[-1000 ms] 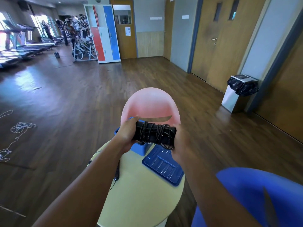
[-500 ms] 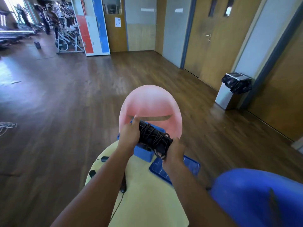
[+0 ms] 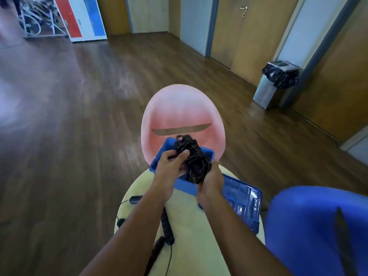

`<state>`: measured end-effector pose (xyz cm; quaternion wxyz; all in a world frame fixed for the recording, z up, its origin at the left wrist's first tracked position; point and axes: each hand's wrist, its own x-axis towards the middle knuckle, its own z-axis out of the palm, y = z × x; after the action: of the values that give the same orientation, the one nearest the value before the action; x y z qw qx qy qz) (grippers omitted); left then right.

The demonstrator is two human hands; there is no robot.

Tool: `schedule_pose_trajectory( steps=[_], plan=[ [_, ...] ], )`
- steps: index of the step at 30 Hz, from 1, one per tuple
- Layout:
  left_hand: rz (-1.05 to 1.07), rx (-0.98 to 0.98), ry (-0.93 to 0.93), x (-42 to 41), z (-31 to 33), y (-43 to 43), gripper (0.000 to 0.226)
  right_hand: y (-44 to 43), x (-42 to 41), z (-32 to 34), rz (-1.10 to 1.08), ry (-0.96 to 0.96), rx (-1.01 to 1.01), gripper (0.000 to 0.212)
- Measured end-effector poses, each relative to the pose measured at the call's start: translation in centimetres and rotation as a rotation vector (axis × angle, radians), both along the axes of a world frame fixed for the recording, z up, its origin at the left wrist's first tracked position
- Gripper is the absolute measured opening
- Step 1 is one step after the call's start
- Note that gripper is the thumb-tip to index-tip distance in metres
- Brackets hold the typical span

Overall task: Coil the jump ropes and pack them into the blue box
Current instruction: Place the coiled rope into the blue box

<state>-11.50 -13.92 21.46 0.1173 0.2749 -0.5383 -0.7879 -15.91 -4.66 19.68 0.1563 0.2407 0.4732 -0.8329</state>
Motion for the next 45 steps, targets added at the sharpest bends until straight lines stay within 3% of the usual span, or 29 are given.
schedule_pose_trajectory(
  steps=[4,9,16,20,22,30,45],
  plan=[
    [-0.030,-0.018,-0.073,-2.8,-1.1,-1.7,0.014,-0.9,-0.9,-3.5,0.061,0.123,0.392,0.035],
    [-0.089,-0.040,-0.188,-6.4,-3.7,-5.1,0.028,0.0,-2.5,-5.3,0.242,0.301,0.724,0.041],
    [-0.200,-0.104,-0.289,-11.7,-8.1,-9.2,0.033,2.5,-6.8,-7.6,0.429,0.239,1.007,0.021],
    [-0.243,-0.175,-0.405,-14.0,-11.2,-11.4,0.038,2.9,-7.4,-10.1,0.500,0.173,1.059,0.033],
    [-0.284,-0.225,-0.471,-14.6,-12.9,-12.3,0.030,2.8,-7.6,-11.2,0.509,0.161,1.065,0.032],
    [-0.522,-0.652,-0.619,-15.7,-17.6,-11.9,0.037,3.2,-8.2,-13.0,0.433,0.127,1.018,0.022],
    [-0.559,-0.738,-0.725,-16.2,-21.3,-10.8,0.040,3.4,-8.4,-13.9,0.377,0.108,0.926,0.018]
  ],
)
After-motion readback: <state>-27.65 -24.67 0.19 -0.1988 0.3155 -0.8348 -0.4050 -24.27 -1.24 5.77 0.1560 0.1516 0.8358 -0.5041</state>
